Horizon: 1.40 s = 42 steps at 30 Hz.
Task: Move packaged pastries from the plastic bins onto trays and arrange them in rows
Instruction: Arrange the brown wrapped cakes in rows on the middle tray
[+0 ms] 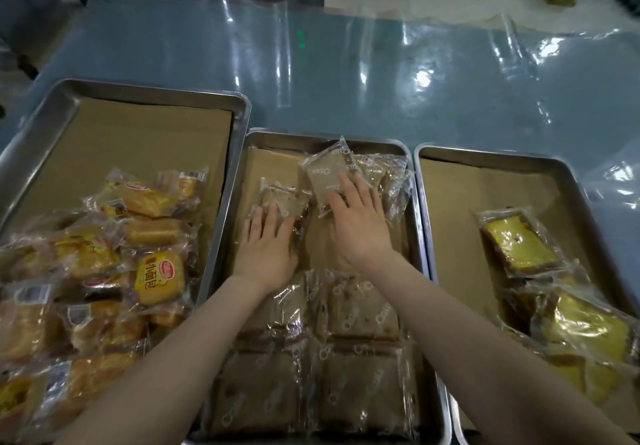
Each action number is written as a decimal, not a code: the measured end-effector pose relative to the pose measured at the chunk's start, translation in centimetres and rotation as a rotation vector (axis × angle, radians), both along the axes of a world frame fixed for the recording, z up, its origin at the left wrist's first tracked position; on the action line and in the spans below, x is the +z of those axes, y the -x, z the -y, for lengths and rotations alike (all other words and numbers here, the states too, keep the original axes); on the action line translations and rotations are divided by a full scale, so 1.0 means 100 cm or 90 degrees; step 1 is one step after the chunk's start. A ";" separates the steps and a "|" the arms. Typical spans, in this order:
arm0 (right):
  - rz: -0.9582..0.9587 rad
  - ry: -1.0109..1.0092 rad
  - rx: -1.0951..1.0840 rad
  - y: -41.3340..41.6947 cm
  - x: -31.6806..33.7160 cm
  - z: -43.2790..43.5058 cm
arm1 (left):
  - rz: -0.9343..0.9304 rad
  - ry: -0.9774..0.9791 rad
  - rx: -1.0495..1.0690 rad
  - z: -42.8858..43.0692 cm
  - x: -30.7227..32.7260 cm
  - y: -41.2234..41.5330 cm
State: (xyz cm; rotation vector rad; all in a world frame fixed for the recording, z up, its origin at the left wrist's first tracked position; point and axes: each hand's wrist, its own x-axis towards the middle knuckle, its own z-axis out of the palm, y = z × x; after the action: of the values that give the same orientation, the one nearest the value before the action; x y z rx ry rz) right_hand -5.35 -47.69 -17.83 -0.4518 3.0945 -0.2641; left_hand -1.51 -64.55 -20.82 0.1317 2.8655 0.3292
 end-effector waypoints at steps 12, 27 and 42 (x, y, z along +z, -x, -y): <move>-0.090 0.022 0.001 0.006 -0.004 -0.011 | -0.020 0.028 -0.036 0.013 -0.014 -0.008; 0.154 0.157 -0.005 -0.094 -0.003 -0.084 | 0.025 0.074 -0.144 0.025 0.005 0.012; 0.199 -0.049 -0.027 -0.031 -0.010 -0.039 | -0.048 -0.026 -0.124 0.027 0.005 -0.001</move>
State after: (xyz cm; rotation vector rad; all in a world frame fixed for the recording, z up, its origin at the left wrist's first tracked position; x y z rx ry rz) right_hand -2.26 -43.79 -18.83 -0.3094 2.7992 -0.1941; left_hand -1.38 -67.24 -20.34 0.4372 2.8892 0.3512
